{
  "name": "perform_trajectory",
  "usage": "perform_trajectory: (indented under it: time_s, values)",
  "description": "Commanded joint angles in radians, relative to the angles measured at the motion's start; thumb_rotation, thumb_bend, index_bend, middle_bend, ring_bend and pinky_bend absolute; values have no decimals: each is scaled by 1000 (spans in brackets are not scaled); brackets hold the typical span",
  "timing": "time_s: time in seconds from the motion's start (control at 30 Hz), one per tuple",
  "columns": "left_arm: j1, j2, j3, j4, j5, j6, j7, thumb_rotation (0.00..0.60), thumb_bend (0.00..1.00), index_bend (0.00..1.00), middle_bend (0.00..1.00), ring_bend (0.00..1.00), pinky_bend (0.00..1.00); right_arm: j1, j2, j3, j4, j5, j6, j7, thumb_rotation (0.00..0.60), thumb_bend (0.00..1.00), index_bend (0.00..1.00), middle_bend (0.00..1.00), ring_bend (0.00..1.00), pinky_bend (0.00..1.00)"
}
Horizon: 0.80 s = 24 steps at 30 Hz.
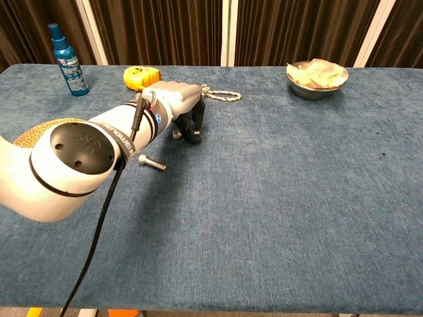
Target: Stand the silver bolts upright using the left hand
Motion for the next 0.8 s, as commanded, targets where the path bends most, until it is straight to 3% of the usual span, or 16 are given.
perform_trajectory:
  time_s: [0.03,0.47,0.8]
  values:
    - [-2,0,2,0,-6,-1,9,547,312,492,266,73,0,-1,0,-1,1,-1,2,2,600,191,95,142,0,6]
    - [7,13,12,-48,-8,7,5,536,342,553,266,73,0,-8,0,-3,3,-5,10,9,600,191,95,142,0,6]
    - [43,52,-16,-94,73,8,-138,539,360,561,267,73,0,-14,1,-4,0,-8,19,7,600,190,95,142,0,7]
